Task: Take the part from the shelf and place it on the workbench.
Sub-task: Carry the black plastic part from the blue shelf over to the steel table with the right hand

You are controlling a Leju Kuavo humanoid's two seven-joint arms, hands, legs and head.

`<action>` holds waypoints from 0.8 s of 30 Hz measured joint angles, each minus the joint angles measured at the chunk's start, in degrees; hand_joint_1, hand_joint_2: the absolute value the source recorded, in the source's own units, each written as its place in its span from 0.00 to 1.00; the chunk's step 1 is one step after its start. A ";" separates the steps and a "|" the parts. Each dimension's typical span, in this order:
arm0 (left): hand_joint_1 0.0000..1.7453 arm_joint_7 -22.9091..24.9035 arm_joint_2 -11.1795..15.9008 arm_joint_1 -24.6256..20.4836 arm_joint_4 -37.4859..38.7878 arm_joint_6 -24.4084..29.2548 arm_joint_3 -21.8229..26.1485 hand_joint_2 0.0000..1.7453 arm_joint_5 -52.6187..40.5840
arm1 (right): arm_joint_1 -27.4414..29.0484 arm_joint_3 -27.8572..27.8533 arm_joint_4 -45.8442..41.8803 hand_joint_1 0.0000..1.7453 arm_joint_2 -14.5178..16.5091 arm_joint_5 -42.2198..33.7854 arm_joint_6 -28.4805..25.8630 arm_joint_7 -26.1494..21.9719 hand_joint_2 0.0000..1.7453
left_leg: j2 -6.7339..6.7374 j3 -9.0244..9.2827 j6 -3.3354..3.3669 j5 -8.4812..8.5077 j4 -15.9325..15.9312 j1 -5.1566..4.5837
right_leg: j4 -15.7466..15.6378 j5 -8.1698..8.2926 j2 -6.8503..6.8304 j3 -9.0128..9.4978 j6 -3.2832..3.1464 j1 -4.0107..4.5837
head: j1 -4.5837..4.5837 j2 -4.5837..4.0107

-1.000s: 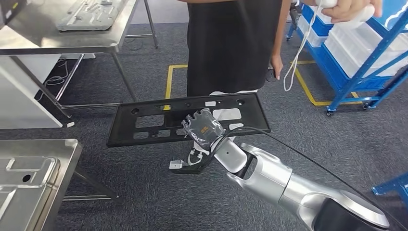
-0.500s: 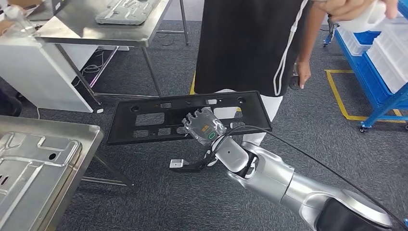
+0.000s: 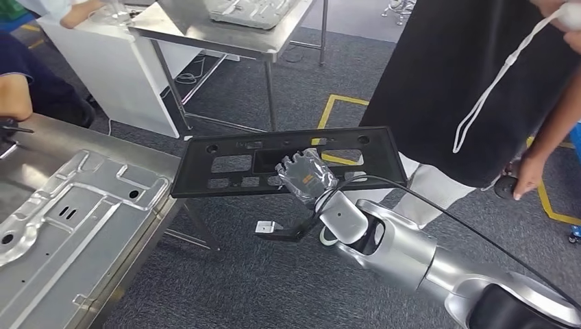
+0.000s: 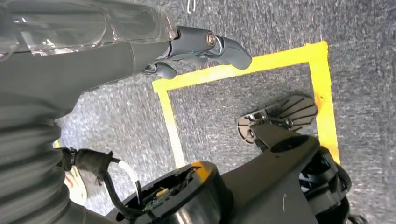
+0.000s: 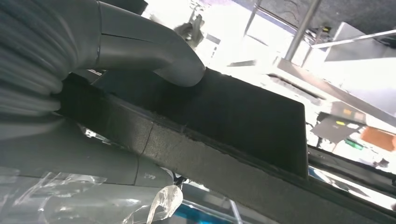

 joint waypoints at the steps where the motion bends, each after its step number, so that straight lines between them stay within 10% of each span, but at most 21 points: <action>1: 0.00 -0.15 -0.03 -0.24 0.00 0.07 -0.01 1.00 0.05 | -0.19 -0.05 -0.49 1.00 -0.32 -0.03 0.11 0.01 1.00 | -0.75 0.02 -0.19 -0.09 0.11 0.08 | -4.32 2.25 1.13 1.74 0.14 -0.31 | 0.01 0.00; 4: 0.00 -1.02 -0.11 -1.32 0.00 0.25 -0.02 1.00 0.01 | -0.71 -0.12 -1.77 1.00 -1.01 -0.14 0.24 0.02 1.00 | -2.68 -0.46 -1.09 -0.35 0.62 0.09 | -11.66 5.10 3.57 4.81 -0.02 -0.78 | -0.05 0.00; 6: 0.00 -1.34 -0.17 -1.76 0.00 0.17 -0.02 1.00 -0.22 | -0.77 -0.13 -2.42 1.00 -1.14 -0.22 0.36 0.01 1.00 | -3.58 -0.78 -1.70 -0.25 0.52 0.34 | -11.86 5.13 2.34 4.92 -0.80 -0.47 | -0.08 0.00; 10: 0.00 -1.52 -0.68 -2.30 0.00 0.05 -0.07 1.00 -0.84 | -0.96 -0.13 -3.18 1.00 -1.27 -0.22 0.47 0.02 1.00 | 2.47 -4.96 -2.68 -4.34 8.86 0.19 | -12.07 5.17 -0.08 5.16 -2.25 -0.26 | -0.34 0.00; 13: 0.00 -1.37 -1.19 -2.58 -0.03 -0.09 -0.09 1.00 -1.12 | -0.77 -0.05 -3.27 1.00 -1.46 -0.23 0.47 0.01 1.00 | 3.96 -9.60 -2.90 -7.20 17.88 0.37 | -12.05 4.86 -2.12 5.30 -2.59 0.08 | -0.39 0.00; 19: 0.00 -0.21 -1.33 -2.12 -0.04 -0.45 -0.16 1.00 -2.10 | -0.58 -0.07 -3.85 1.00 -1.85 -0.25 0.47 0.33 1.00 | 8.72 -1.18 -1.31 -0.48 1.29 -1.13 | -12.06 3.70 -5.80 6.45 -1.75 0.66 | -0.37 0.00; 22: 0.00 -0.08 -1.28 -1.74 -0.04 -0.44 -0.17 1.00 -2.23 | -0.35 -0.11 -4.27 1.00 -2.08 -0.25 0.46 0.40 1.00 | 6.76 -0.96 -0.61 -0.30 0.55 -1.13 | -12.10 3.12 -6.76 6.90 -1.00 0.68 | -0.31 0.01; 24: 0.00 -0.08 -1.26 -1.56 -0.04 -0.41 -0.18 1.00 -2.26 | -0.33 -0.19 -4.52 1.00 -2.29 -0.25 0.44 0.42 1.00 | 5.37 -0.50 -0.01 -0.02 0.03 -0.67 | -9.14 1.24 -4.15 5.81 -0.62 0.44 | -0.23 0.01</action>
